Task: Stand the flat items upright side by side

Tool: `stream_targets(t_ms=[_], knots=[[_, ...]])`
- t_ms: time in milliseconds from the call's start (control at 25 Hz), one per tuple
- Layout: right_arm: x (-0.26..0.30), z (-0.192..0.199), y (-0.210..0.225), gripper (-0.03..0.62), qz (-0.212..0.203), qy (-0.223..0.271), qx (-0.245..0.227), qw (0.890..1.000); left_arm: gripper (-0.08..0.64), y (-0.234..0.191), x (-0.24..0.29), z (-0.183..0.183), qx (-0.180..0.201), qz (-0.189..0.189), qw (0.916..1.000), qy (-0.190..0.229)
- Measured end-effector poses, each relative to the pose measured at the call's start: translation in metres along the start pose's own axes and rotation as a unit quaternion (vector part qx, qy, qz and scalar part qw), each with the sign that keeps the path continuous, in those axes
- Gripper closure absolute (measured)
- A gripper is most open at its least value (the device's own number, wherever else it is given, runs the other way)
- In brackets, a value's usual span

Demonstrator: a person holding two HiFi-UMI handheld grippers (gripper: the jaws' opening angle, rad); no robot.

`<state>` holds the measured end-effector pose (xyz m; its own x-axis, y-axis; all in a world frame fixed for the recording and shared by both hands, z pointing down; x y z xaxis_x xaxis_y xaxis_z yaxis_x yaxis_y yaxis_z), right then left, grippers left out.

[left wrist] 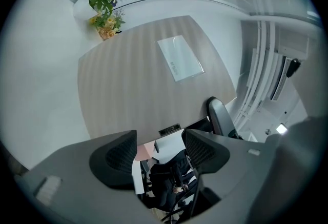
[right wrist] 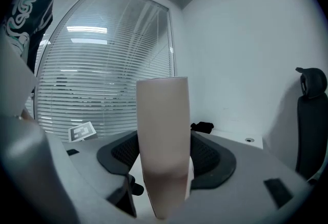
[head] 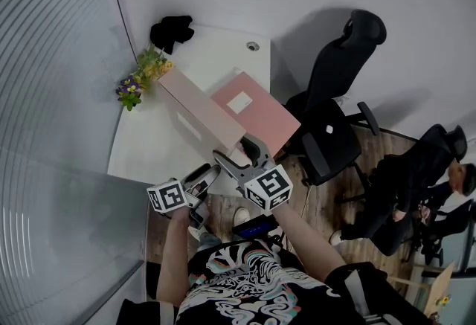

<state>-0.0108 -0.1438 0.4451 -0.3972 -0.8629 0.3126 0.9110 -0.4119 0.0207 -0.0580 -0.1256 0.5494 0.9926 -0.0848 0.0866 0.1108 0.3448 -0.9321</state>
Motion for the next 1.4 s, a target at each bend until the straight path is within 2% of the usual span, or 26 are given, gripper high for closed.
stream_targets(t_ms=[360,520,640,800,880,1040,1120,1400], knots=[[-0.02,0.008,0.009,0.298,0.027,0.007,0.056,0.998,0.268,0.008,-0.003,0.001,0.069,-0.027,0.9971,-0.02],[-0.021,0.015,0.005,0.293,0.033,-0.01,0.056,0.998,0.267,0.011,-0.002,0.007,0.081,-0.026,0.9957,-0.035],[-0.027,0.019,0.009,0.284,0.047,-0.009,0.073,0.996,0.267,0.013,0.001,0.013,0.082,-0.02,0.9955,-0.042],[-0.036,0.025,0.013,0.281,0.056,-0.015,0.081,0.995,0.266,0.011,0.003,0.014,0.092,-0.031,0.9948,-0.03],[-0.039,0.026,0.015,0.281,0.053,-0.013,0.08,0.995,0.267,0.01,0.005,0.011,0.1,-0.04,0.994,-0.022],[-0.052,0.021,0.021,0.292,0.034,0.032,0.099,0.994,0.259,0.011,0.013,0.01,0.113,-0.055,0.9919,-0.019],[-0.057,0.023,0.028,0.296,0.023,0.039,0.104,0.994,0.255,0.012,0.016,0.011,0.121,-0.068,0.9903,-0.014],[-0.071,0.044,0.077,0.299,-0.019,0.032,0.133,0.99,0.255,0.018,0.028,0.014,0.126,-0.132,0.9818,0.054]])
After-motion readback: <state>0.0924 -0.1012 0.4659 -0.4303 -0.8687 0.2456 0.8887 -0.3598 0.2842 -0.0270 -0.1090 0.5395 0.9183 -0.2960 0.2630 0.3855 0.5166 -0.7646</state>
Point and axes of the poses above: the fingertips, and each gripper's own axes: x forward along the fingers, y to its right, z out of its underside, the point moved 1 cm from there along -x, backward along the fingers, and after that the axes turned 9 degrees about -y, right-handed, at the moved point
